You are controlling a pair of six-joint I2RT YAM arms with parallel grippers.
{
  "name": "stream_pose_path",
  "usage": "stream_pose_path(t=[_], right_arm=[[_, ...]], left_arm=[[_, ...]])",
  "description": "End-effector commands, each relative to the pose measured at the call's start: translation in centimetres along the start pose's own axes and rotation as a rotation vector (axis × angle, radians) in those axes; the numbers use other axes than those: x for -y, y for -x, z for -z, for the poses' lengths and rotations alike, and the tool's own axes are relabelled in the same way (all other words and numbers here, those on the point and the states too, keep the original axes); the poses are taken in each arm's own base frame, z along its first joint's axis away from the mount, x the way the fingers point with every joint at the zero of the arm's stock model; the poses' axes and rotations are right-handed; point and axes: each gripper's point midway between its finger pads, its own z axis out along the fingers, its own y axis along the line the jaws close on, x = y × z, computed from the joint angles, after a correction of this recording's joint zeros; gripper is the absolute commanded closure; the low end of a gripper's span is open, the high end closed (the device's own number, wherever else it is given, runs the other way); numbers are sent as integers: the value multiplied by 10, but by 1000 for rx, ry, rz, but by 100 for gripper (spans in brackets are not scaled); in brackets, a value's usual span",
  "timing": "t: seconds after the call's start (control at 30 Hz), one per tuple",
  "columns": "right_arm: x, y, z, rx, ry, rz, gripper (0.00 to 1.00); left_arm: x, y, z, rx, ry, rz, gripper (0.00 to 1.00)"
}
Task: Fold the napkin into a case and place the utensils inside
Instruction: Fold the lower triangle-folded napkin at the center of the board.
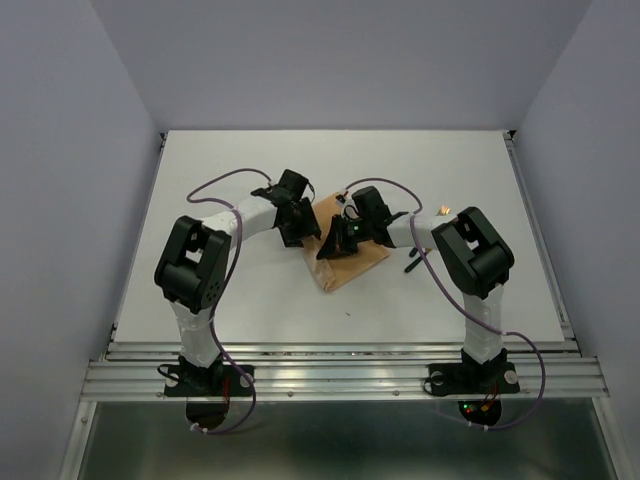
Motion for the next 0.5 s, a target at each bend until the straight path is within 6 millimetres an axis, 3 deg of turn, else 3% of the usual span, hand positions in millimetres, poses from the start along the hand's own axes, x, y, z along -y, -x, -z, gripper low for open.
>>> stream_pose_path(t=[0.0,0.2,0.47], right_arm=[[-27,14,8,60,59,71,99],[-39,26,12,85,87,70,99],[-44,36,26,102,155,45,99]], left_arm=[[24,32,49,149,-54,-28,39],[15,48,72,204,-29,-32,38],[-7,58,75,217,-20,2,38]])
